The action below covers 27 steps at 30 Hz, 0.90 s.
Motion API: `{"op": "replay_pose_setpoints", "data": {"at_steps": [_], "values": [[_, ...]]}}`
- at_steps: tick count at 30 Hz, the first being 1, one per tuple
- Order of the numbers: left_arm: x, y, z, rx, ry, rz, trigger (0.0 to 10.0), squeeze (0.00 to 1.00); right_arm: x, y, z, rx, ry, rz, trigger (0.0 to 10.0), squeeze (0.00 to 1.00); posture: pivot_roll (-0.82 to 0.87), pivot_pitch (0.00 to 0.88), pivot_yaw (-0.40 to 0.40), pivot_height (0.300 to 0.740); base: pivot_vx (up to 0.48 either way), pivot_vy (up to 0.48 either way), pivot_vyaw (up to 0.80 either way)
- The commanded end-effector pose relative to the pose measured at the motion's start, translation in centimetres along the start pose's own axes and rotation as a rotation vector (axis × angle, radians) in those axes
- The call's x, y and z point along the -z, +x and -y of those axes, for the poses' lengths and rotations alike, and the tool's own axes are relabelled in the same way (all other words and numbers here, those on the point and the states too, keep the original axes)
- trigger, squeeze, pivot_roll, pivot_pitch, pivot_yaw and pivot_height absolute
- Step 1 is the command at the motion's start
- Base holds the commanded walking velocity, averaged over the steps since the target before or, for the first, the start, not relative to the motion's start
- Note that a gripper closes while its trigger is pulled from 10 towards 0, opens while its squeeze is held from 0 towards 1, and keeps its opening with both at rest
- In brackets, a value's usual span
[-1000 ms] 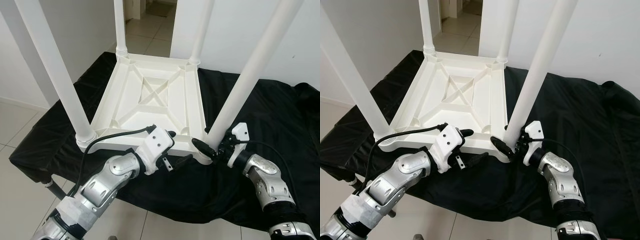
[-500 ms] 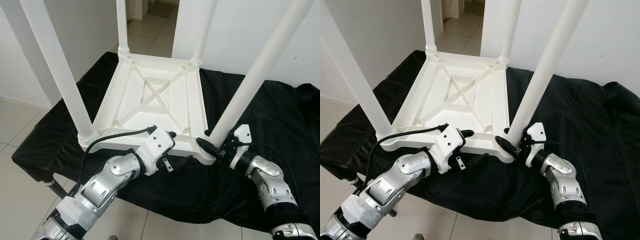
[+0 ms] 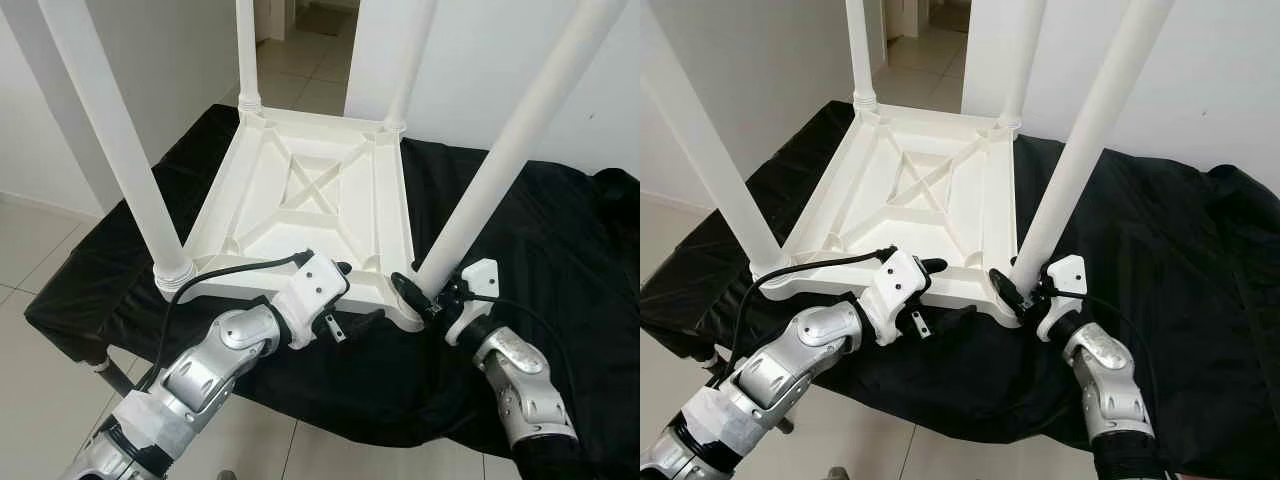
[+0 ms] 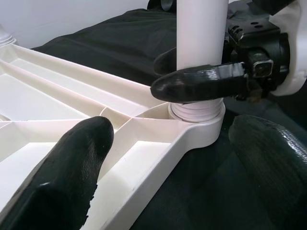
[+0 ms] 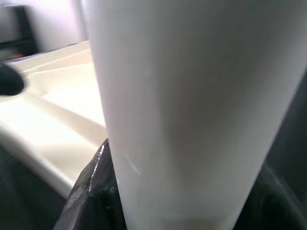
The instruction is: Building children table
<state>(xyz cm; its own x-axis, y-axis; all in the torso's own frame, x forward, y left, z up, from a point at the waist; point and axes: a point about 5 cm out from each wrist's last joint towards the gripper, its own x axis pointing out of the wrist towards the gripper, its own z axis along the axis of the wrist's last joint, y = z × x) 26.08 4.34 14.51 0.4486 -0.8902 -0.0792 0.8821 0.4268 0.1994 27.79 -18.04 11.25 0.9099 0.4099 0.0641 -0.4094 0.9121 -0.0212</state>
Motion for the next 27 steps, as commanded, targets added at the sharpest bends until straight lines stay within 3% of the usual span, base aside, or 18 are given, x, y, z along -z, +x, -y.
{"op": "replay_pose_setpoints", "data": {"at_steps": [1, 4, 5, 11, 12, 15, 27], "values": [[0.1, 0.1, 0.8, 0.172, 0.012, -0.004, 10.0, 0.0, 0.0, -0.4, 0.2, 0.095, -0.005, -0.013, 10.0, 0.0, -0.09, 0.0, -0.031, 0.74, 0.0, 0.0, 0.0], [0.1, 0.1, 0.8, 0.173, 0.013, -0.004, 10.0, 0.0, 0.1, -0.5, -0.7, 0.212, 0.01, -0.019, 10.0, 0.0, -0.08, 0.0, -0.033, 0.74, 0.0, 0.0, 0.0], [0.1, 0.1, 0.8, 0.172, 0.012, -0.004, 10.0, 0.0, 0.5, -0.6, -0.8, 0.333, 0.035, -0.04, 10.0, 0.0, -0.08, 0.0, -0.031, 0.74, 0.0, 0.0, 0.0], [0.1, 0.1, 0.8, 0.172, 0.01, -0.003, 10.0, 0.0, 1.7, -0.8, -1.8, 0.621, 0.072, -0.094, 10.0, 0.0, -0.08, 0.0, -0.032, 0.74, 0.0, 0.0, 0.0], [0.1, 0.1, 0.8, 0.172, 0.01, -0.003, 10.0, 0.0, 1.7, -0.8, -1.8, 0.621, 0.072, -0.094, 10.0, 0.0, -0.08, 0.0, -0.032, 0.74, 0.0, 0.0, 0.0], [0.1, 0.1, 0.9, 0.171, 0.009, -0.003, 10.0, 0.0, 1.5, 0.0, -3.8, 0.611, 0.115, -0.077, 10.0, 0.0, -0.08, 0.0, -0.03, 0.74, 0.0, 0.0, 0.0], [0.0, 0.2, 0.6, 0.166, 0.011, -0.002, 10.0, 0.0, 1.1, 0.4, -4.6, 0.586, 0.119, -0.088, 10.0, 0.0, -0.08, 0.0, -0.036, 0.74, 0.0, 0.0, 0.0]]}}
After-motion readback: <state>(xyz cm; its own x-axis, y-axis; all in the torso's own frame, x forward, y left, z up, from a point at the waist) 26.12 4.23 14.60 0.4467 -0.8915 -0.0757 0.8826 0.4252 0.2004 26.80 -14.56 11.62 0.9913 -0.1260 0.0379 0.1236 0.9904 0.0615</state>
